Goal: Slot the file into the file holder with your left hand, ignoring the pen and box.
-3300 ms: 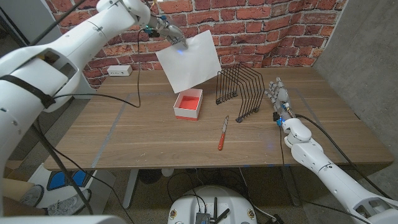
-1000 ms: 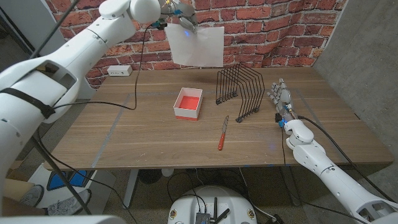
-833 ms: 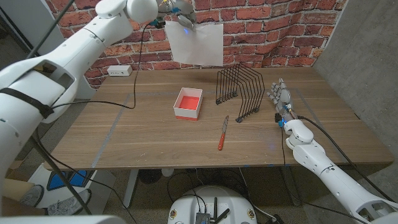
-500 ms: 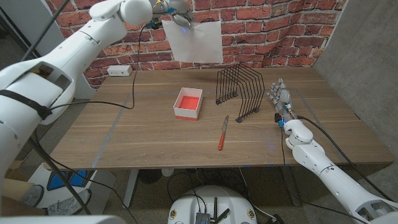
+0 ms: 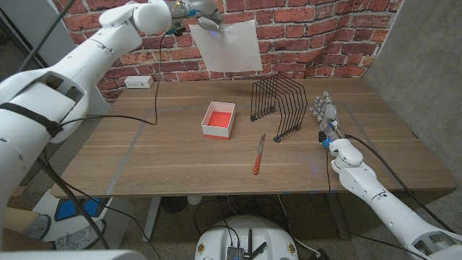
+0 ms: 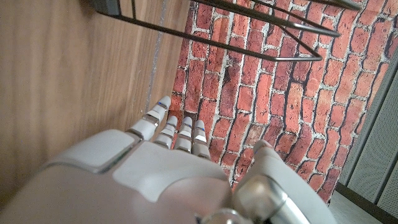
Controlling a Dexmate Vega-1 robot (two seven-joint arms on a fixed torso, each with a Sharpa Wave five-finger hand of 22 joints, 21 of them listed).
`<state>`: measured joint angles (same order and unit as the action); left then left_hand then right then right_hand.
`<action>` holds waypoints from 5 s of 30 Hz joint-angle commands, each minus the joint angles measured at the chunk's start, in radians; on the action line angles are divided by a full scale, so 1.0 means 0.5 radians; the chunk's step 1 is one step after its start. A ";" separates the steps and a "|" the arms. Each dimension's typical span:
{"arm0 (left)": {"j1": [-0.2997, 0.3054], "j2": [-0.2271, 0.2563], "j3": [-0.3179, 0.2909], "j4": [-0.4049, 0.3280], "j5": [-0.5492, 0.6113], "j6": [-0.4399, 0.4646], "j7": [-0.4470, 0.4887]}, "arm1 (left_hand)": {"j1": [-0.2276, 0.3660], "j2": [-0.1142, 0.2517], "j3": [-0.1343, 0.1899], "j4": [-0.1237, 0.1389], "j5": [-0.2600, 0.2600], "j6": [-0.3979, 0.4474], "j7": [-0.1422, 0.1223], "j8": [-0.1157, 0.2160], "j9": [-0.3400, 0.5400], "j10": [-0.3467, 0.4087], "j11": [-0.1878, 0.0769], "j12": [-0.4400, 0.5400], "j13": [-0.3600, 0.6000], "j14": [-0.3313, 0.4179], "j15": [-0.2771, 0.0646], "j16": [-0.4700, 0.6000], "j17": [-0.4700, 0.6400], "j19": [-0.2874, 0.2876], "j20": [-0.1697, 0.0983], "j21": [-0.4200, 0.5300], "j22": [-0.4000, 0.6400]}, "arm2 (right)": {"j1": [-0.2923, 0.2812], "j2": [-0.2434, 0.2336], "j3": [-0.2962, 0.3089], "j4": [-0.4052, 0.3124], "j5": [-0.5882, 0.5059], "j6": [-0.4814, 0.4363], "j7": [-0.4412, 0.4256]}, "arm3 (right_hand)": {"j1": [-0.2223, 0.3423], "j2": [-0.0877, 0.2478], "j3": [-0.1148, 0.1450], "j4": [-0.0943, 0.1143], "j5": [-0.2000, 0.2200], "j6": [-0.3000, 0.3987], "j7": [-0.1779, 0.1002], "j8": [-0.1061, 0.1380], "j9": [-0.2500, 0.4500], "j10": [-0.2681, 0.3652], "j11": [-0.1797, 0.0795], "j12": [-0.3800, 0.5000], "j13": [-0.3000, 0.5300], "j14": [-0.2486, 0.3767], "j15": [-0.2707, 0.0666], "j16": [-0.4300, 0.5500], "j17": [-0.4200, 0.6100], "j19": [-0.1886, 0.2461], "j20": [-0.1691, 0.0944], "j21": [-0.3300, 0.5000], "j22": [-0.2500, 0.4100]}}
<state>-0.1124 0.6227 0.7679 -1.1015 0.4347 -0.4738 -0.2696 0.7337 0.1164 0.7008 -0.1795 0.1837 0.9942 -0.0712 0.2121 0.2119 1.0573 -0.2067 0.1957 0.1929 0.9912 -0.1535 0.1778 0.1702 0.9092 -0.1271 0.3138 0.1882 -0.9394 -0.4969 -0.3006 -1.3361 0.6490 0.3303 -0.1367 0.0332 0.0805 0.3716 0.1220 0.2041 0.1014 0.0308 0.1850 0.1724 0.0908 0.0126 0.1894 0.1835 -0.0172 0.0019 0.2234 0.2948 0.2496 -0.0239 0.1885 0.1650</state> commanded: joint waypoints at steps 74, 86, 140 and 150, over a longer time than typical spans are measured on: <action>-0.630 -0.692 0.688 1.454 -0.689 -0.785 -0.036 | -0.008 0.010 -0.012 0.003 -0.015 -0.002 -0.015 0.005 0.000 0.002 -0.001 0.003 0.008 -0.025 -0.157 0.001 0.006 -0.045 -0.091 -0.011 0.008 | 0.048 0.030 -0.012 0.095 0.007 0.024 0.028 | -0.016 0.081 -0.001 0.026 0.009 0.015 0.011 0.003 0.006 0.018 0.001 0.006 0.007 -0.010 -0.014 0.005 0.011 -0.001 -0.001 -0.002 0.006; -0.647 -0.689 0.684 1.456 -0.709 -0.781 -0.056 | -0.006 0.011 -0.013 0.002 -0.016 -0.002 -0.016 0.005 0.000 -0.001 -0.001 0.002 0.008 -0.033 -0.158 0.000 0.006 -0.052 -0.090 -0.012 0.009 | 0.033 0.029 -0.008 0.079 0.004 0.026 0.012 | -0.017 0.081 -0.001 0.027 0.009 0.016 0.012 0.003 0.006 0.018 0.002 0.006 0.007 -0.008 -0.014 0.005 0.011 -0.001 -0.001 -0.002 0.006; -0.674 -0.691 0.597 1.459 -0.851 -0.877 -0.315 | 0.005 0.010 -0.024 0.001 -0.021 0.000 -0.029 0.009 -0.001 -0.011 -0.001 0.002 0.009 -0.062 -0.157 0.001 0.008 -0.090 -0.089 -0.021 0.009 | 0.023 0.036 -0.010 0.050 -0.005 0.010 -0.027 | -0.020 0.084 -0.002 0.036 0.011 0.017 0.015 0.003 0.006 0.022 0.003 0.007 0.007 -0.005 -0.012 0.005 0.013 0.003 0.000 0.000 0.006; -0.679 -0.699 0.598 1.461 -0.848 -0.861 -0.315 | 0.005 0.011 -0.025 0.002 -0.021 0.000 -0.030 0.010 -0.001 -0.011 0.000 0.003 0.009 -0.068 -0.158 0.001 0.007 -0.096 -0.090 -0.023 0.008 | 0.025 0.045 -0.012 0.056 -0.009 0.012 -0.039 | -0.021 0.084 -0.003 0.038 0.011 0.018 0.017 0.004 0.006 0.022 0.002 0.007 0.007 -0.005 -0.013 0.005 0.014 0.004 -0.002 0.001 0.006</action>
<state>-0.4496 0.2770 1.0716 -0.3716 0.0131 -0.9050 -0.4193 0.7318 0.1183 0.6923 -0.1794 0.1760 0.9933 -0.0812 0.2119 0.2073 1.0557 -0.2062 0.1958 0.1929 0.9621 -0.1389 0.1771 0.1698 0.8662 -0.1093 0.3061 0.1882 -0.9273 -0.4785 -0.3049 -1.3092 0.6469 0.3362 -0.1503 0.0332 0.0805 0.3679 0.1350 0.2041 0.1049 0.0342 0.1850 0.1724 0.0908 0.0126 0.1895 0.1835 -0.0172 0.0019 0.2234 0.2997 0.2481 -0.0251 0.1885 0.1651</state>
